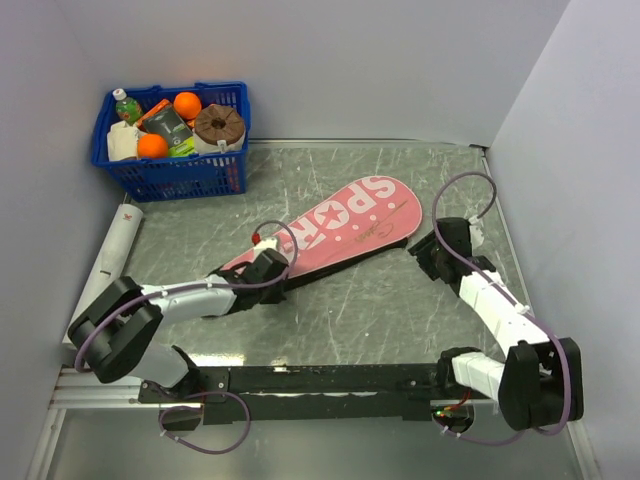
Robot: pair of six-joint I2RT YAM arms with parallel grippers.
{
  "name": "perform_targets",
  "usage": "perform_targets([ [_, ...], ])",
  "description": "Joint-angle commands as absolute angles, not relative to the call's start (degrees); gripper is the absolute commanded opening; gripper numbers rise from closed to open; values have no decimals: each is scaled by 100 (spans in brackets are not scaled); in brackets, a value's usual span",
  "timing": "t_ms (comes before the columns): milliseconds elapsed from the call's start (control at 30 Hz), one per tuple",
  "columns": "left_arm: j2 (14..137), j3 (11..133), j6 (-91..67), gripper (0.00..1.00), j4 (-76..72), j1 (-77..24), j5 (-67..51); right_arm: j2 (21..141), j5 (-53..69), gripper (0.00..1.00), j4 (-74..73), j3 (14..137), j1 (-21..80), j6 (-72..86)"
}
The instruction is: Pack up the badminton gear
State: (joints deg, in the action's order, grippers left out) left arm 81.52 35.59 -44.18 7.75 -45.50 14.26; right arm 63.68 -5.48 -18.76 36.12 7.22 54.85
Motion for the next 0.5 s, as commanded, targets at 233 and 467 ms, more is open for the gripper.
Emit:
perform_targets([
  [233, 7332, 3972, -3867, 5, 808, -4279, -790, 8040, -45, 55, -2302, 5262, 668, 3166],
  [467, 7205, 5202, -3412, 10, 1826, -4421, 35, 9262, -149, 50, -2478, 5950, 668, 2532],
])
